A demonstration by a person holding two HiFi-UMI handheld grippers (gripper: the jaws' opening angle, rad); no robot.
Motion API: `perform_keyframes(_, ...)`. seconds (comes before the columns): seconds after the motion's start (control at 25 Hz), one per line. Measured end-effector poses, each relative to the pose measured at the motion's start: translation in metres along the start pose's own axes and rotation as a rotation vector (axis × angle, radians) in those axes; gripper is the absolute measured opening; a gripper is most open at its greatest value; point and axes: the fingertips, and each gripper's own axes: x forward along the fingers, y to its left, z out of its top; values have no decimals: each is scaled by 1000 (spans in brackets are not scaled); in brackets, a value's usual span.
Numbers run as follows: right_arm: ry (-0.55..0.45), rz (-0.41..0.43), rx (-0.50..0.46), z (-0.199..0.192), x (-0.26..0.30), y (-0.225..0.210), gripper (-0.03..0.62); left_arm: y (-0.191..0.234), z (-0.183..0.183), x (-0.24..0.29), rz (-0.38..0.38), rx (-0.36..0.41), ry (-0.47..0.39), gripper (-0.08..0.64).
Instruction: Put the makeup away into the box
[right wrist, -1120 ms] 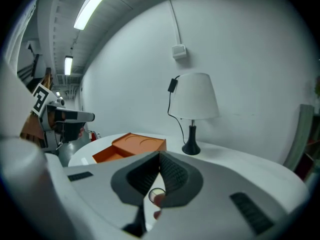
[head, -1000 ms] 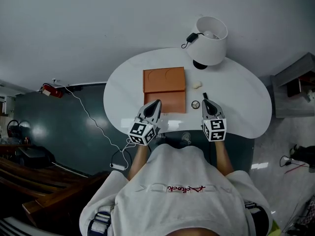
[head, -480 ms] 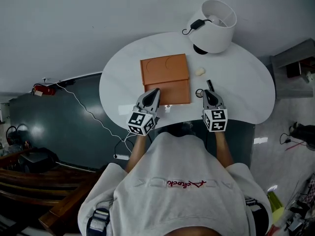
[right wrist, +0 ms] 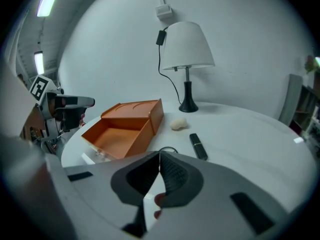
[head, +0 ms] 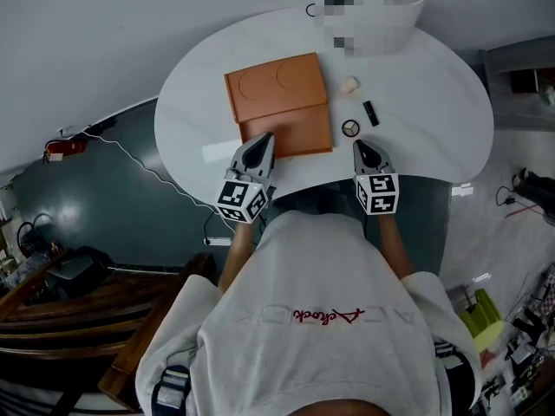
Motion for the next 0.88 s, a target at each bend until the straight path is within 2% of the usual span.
perform_keyframes(0.16, 56, 21, 0, -25, -2, 3, 21, -3, -14, 1, 6, -14, 27, 9)
perform_keyframes(0.28, 79, 69, 15, -36, -3, 7, 39, -5, -18, 4, 6, -20, 35, 9)
perform_keyframes(0.32, 88, 82, 18, -39, -2, 8, 152, -6, -18, 5, 5, -20, 35, 9)
perform_keyframes(0.36, 99, 91, 18, -42, -1, 8, 201, -7, -18, 6, 5, -20, 33, 9)
perform_keyframes(0.64, 163, 104, -16, -52, 10, 4, 229, -8, -13, 4, 16, -22, 20, 9)
perform_keyframes(0.88, 197, 92, -71, -40, 35, -5, 230, -8, -11, -1, 24, -26, 10, 9)
